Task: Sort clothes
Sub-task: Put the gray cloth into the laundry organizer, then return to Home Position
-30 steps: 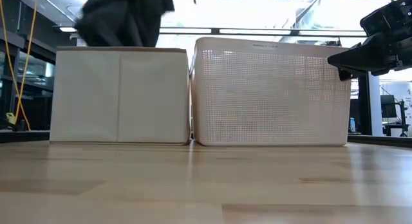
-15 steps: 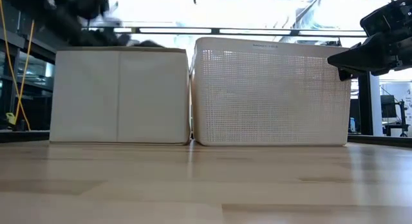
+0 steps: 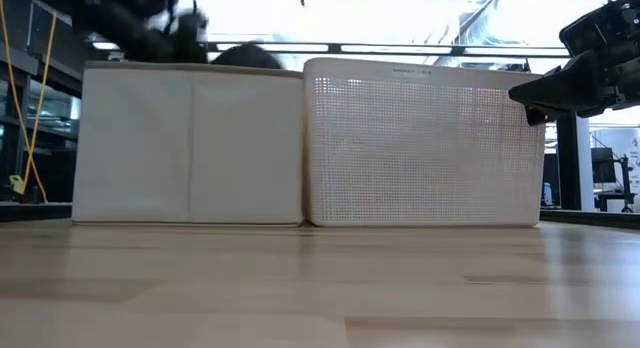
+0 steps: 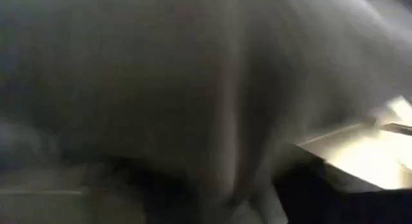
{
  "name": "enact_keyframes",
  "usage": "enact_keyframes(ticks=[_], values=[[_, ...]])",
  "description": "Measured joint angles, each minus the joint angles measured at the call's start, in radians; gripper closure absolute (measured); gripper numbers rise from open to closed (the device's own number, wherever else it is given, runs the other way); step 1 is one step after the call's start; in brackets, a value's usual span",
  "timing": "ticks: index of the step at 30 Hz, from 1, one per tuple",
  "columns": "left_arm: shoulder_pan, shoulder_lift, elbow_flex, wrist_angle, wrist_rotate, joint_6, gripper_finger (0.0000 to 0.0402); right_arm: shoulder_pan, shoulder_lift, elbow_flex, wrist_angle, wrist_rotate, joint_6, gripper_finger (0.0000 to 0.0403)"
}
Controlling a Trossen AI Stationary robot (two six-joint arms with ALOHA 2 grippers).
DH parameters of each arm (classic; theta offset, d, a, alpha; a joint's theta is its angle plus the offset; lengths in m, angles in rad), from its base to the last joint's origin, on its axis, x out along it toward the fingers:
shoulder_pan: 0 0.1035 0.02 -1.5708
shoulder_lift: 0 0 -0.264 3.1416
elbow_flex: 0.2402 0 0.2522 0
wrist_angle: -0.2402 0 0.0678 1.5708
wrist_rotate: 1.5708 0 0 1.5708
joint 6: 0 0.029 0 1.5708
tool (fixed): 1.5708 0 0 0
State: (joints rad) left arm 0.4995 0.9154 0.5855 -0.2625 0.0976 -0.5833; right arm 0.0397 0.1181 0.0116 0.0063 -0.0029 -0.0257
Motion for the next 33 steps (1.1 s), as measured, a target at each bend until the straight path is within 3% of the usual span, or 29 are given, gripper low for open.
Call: enact_keyframes(ticks=[5,10,15,18,21,26,29,33], values=[[-0.001,-0.018,0.186,-0.035,0.062,0.200,0.0122,0.000,0.000,0.000,0.000,0.000,0.000,0.0402],[-0.010,-0.047,0.267,-0.212,0.060,0.277,0.0106,0.000,0.000,0.000,0.000,0.000,0.000,0.0402],[-0.075,-0.113,0.268,-0.532,0.058,0.102,0.0105,0.000,0.000,0.000,0.000,0.000,0.000,0.0402],[-0.177,-0.199,0.281,-0.647,0.055,-0.020,0.0110,0.000,0.000,0.000,0.000,0.000,0.000,0.0402],[-0.346,-0.324,0.290,-0.558,-0.035,-0.086,0.0113,0.000,0.000,0.000,0.000,0.000,0.000,0.0402],[-0.624,-0.532,0.186,-0.219,-0.317,-0.018,0.0115,0.000,0.000,0.000,0.000,0.000,0.000,0.0402],[-0.726,-0.616,0.070,-0.072,-0.469,0.048,0.0115,0.000,0.000,0.000,0.000,0.000,0.000,0.0402],[-0.789,-0.666,-0.075,0.104,-0.521,0.100,0.0115,0.000,0.000,0.000,0.000,0.000,0.000,0.0402]])
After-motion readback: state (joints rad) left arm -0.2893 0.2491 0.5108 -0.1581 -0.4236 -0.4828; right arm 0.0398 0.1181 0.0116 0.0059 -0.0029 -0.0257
